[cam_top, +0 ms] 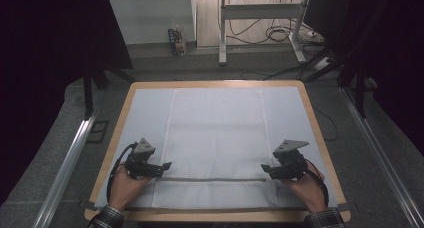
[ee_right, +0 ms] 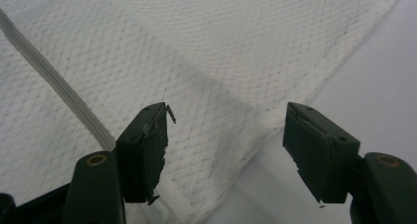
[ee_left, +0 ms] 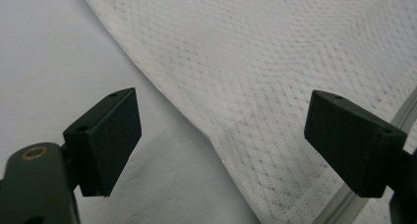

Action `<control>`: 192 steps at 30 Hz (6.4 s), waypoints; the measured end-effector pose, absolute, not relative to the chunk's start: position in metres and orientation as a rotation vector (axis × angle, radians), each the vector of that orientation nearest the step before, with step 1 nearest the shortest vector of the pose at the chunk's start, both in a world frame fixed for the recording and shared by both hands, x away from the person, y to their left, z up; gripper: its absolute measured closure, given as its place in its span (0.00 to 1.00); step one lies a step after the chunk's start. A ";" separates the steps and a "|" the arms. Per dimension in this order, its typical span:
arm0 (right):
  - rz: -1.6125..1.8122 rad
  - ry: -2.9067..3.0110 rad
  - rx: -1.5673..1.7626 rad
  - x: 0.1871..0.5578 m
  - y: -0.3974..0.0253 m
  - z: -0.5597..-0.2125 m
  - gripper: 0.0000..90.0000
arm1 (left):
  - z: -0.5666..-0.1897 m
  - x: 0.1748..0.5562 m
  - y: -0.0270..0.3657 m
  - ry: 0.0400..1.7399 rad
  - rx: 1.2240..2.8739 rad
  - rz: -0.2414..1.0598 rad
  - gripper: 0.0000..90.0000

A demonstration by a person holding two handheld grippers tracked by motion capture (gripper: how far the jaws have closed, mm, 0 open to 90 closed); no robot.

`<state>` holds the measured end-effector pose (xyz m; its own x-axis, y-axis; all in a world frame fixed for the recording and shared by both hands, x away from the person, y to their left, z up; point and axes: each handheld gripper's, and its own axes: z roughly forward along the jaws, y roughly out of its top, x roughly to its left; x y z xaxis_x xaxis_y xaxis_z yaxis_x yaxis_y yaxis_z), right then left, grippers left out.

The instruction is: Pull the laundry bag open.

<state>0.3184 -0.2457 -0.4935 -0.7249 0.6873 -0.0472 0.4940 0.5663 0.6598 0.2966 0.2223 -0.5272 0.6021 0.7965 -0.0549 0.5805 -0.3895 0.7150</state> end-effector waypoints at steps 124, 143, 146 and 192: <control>1.227 2.790 1.349 0.254 -0.269 -0.505 0.27 | -0.530 0.248 0.018 0.504 2.220 0.046 0.99; 1.241 2.698 1.560 0.277 -0.265 -0.505 0.22 | -0.534 0.235 0.005 0.376 2.319 0.170 0.97; 1.254 2.669 1.609 0.281 -0.265 -0.505 0.28 | -0.535 0.235 0.006 0.371 2.316 0.166 0.97; 1.193 2.722 1.318 0.276 -0.272 -0.507 0.95 | -0.496 0.336 -0.071 0.459 2.248 0.083 0.28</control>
